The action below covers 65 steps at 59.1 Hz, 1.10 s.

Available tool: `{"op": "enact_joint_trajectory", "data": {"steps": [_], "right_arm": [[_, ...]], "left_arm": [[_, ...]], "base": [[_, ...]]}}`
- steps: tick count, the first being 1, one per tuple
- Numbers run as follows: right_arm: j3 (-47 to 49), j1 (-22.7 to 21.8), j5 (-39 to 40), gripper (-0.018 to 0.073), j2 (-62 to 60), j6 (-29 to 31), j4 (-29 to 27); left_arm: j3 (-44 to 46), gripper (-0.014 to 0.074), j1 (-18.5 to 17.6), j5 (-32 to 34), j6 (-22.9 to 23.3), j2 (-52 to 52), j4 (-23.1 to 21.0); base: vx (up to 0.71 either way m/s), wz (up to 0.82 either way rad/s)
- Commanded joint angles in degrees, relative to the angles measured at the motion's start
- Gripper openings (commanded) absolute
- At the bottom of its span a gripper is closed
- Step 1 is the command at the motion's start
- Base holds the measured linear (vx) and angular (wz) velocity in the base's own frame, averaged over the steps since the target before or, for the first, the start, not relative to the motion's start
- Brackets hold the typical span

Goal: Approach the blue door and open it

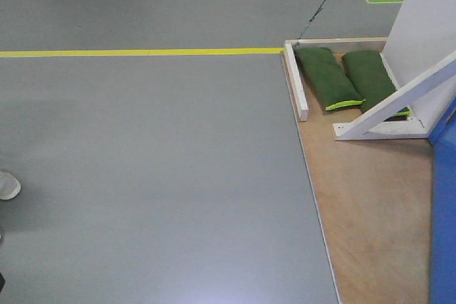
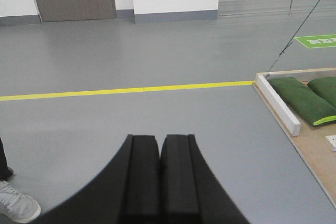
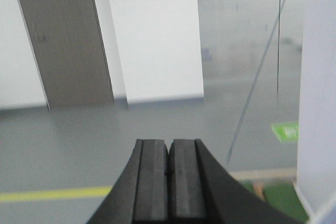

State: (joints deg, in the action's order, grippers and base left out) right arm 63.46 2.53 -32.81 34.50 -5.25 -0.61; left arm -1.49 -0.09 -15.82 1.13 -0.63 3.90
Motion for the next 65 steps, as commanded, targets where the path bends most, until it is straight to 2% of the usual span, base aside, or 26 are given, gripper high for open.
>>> {"op": "enact_joint_trajectory", "data": {"steps": [1,11,15,23,30,33,38,43,50,58,65], "right_arm": [[9.4,-0.2,3.9,0.0012,4.5,0.0,0.6],[15.2,-0.2,4.6,0.0012,7.4,0.0,-0.2],[15.3,-0.2,3.8,0.0012,7.5,-0.4,-3.4],[15.3,-0.2,8.2,0.0012,8.2,-3.6,-17.1],[15.3,-0.2,16.6,0.0012,9.5,-6.7,-33.7],[15.3,-0.2,19.0,0.0012,10.1,-6.9,-39.6],[15.3,-0.2,23.4,0.0012,11.3,-7.2,-52.8],[15.3,-0.2,27.2,0.0012,12.2,-7.1,-62.4],[15.3,-0.2,32.8,0.0012,13.1,-7.1,-71.0],[15.3,-0.2,35.2,0.0012,13.6,-7.1,-77.4],[15.3,-0.2,35.1,0.0012,13.6,-7.1,-79.1]], "left_arm": [[1.5,0.0073,-0.4,4.8,0.4,-0.7,-0.1],[1.5,0.0073,-0.4,4.8,0.4,-0.7,-0.1],[1.5,0.0073,-0.4,4.8,0.4,-0.7,-0.1],[1.5,0.0073,-0.4,4.8,0.4,-0.7,-0.1],[1.5,0.0073,-0.4,4.8,0.4,-0.7,-0.1],[1.5,0.0073,-0.4,4.8,0.4,-0.7,-0.1],[1.5,0.0073,-0.4,4.8,0.4,-0.7,-0.1],[1.5,0.0073,-0.4,4.8,0.4,-0.7,-0.1],[1.5,0.0073,-0.4,4.8,0.4,-0.7,-0.1],[1.5,0.0073,-0.4,4.8,0.4,-0.7,-0.1],[1.5,0.0073,-0.4,4.8,0.4,-0.7,-0.1]], "base": [[0.0,0.0],[0.0,0.0],[0.0,0.0],[0.0,0.0],[0.0,0.0],[0.0,0.0],[0.0,0.0],[0.0,0.0],[0.0,0.0],[0.0,0.0],[0.0,0.0]]}}
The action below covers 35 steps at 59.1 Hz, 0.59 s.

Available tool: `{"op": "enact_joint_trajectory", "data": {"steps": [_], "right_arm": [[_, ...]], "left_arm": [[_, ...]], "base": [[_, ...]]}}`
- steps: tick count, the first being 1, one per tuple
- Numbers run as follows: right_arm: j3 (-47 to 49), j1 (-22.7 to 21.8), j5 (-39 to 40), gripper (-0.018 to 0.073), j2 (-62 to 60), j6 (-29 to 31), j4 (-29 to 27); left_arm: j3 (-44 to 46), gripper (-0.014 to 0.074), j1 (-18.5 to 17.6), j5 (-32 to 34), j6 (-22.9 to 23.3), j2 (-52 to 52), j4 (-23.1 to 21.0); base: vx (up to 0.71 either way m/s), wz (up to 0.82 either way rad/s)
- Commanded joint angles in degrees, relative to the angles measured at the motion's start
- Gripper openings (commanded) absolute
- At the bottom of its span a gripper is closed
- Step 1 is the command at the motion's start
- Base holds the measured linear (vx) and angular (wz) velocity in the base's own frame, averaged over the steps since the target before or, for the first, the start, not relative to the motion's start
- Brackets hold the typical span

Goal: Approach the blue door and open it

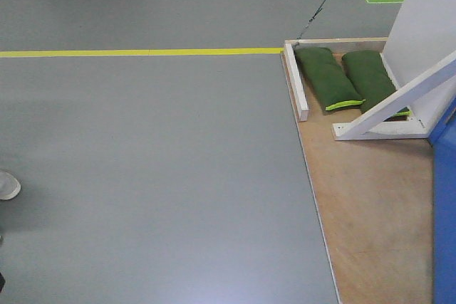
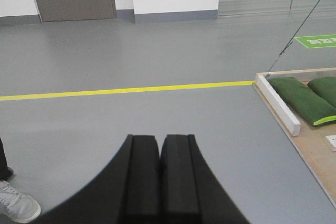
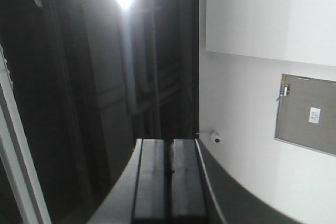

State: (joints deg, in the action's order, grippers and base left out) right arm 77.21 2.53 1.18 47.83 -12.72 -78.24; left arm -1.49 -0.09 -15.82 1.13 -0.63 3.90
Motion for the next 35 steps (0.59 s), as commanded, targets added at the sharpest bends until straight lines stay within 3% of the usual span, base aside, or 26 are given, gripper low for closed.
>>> {"op": "enact_joint_trajectory", "data": {"steps": [1,35], "right_arm": [[1.5,-0.2,1.1,0.0012,0.3,0.4,-1.4],[1.5,-0.2,1.2,0.0012,0.2,0.4,-1.4]], "left_arm": [[1.5,0.0073,-0.4,4.8,0.4,-0.7,-0.1],[1.5,0.0073,-0.4,4.8,0.4,-0.7,-0.1]], "base": [[0.0,0.0],[0.0,0.0]]}}
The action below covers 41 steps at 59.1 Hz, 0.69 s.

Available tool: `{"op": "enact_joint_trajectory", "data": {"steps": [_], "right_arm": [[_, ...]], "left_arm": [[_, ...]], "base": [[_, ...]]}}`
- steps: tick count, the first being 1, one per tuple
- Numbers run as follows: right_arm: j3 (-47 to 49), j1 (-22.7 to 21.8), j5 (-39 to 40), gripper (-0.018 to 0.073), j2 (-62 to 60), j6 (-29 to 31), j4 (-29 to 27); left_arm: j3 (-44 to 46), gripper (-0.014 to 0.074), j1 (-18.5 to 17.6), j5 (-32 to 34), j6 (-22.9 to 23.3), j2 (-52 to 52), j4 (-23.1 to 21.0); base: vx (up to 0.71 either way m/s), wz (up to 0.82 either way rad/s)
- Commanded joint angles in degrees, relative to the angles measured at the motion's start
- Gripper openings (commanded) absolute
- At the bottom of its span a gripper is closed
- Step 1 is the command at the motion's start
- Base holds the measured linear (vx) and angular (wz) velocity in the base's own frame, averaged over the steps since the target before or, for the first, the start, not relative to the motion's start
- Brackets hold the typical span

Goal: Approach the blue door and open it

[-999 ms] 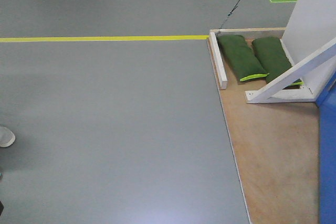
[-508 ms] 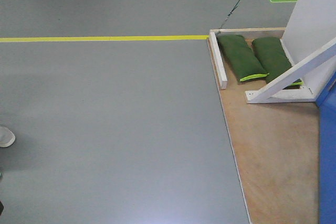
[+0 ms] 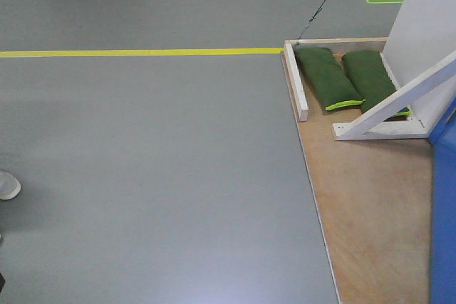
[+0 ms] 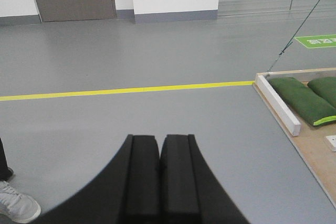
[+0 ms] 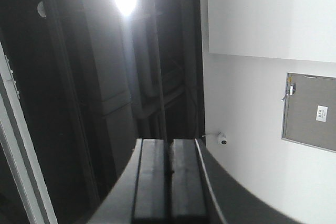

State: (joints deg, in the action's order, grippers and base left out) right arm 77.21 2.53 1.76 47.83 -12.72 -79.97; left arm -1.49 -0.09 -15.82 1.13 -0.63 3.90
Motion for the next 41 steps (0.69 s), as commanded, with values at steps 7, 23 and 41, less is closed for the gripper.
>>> {"op": "enact_joint_trajectory", "data": {"steps": [7,23,41], "right_arm": [[1.5,-0.2,0.7,0.0012,0.0,0.4,0.3],[1.5,-6.2,-0.9,0.0012,0.0,0.4,0.3],[1.5,-37.2,-2.1,0.0012,-1.0,0.4,-8.3]], "left_arm": [[1.5,0.0073,-0.4,4.8,0.4,-0.7,-0.1],[1.5,0.0073,-0.4,4.8,0.4,-0.7,-0.1],[1.5,0.0073,-0.4,4.8,0.4,-0.7,-0.1]], "base": [[0.0,0.0],[0.0,0.0],[0.0,0.0]]}}
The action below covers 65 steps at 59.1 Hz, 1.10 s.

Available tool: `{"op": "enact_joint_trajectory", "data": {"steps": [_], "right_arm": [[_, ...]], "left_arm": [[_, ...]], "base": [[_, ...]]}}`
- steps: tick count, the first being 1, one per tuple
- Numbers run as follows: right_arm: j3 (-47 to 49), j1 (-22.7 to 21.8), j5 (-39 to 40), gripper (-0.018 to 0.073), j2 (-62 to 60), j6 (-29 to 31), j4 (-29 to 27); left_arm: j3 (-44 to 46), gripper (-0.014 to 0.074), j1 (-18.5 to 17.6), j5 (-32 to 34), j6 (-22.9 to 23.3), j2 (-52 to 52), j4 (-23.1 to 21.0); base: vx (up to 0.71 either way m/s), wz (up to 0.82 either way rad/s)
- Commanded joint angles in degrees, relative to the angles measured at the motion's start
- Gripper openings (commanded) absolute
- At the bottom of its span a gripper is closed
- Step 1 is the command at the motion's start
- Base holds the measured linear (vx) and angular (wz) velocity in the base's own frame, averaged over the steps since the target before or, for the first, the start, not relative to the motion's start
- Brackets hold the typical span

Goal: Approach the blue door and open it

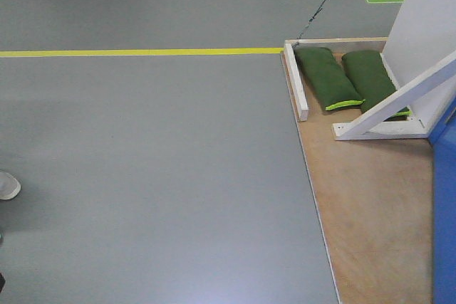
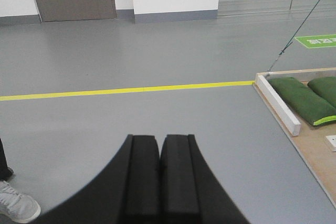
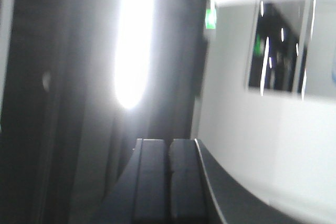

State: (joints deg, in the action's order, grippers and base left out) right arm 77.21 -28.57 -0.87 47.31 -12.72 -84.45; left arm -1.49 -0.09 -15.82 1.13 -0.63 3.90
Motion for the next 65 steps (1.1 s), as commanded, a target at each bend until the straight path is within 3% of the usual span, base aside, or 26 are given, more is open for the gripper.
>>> {"op": "enact_joint_trajectory", "data": {"steps": [1,13,35,46,47,65], "right_arm": [[1.5,-7.9,0.9,0.0012,-0.5,0.4,-5.3],[1.5,-21.6,0.5,0.0012,-1.2,0.4,-15.1],[1.5,-38.7,5.5,0.0012,-1.2,0.4,-15.8],[1.5,-45.6,11.1,0.0012,-1.0,0.4,-15.8],[1.5,-48.0,13.9,0.0012,-0.7,0.4,-15.8],[1.5,-49.7,23.3,0.0012,0.8,0.4,-15.8]], "left_arm": [[1.5,0.0073,-0.4,4.8,0.4,-0.7,-0.1],[1.5,0.0073,-0.4,4.8,0.4,-0.7,-0.1],[1.5,0.0073,-0.4,4.8,0.4,-0.7,-0.1],[1.5,0.0073,-0.4,4.8,0.4,-0.7,-0.1],[1.5,0.0073,-0.4,4.8,0.4,-0.7,-0.1],[1.5,0.0073,-0.4,4.8,0.4,-0.7,-0.1]], "base": [[0.0,0.0],[0.0,0.0],[0.0,0.0],[0.0,0.0],[0.0,0.0],[0.0,0.0]]}}
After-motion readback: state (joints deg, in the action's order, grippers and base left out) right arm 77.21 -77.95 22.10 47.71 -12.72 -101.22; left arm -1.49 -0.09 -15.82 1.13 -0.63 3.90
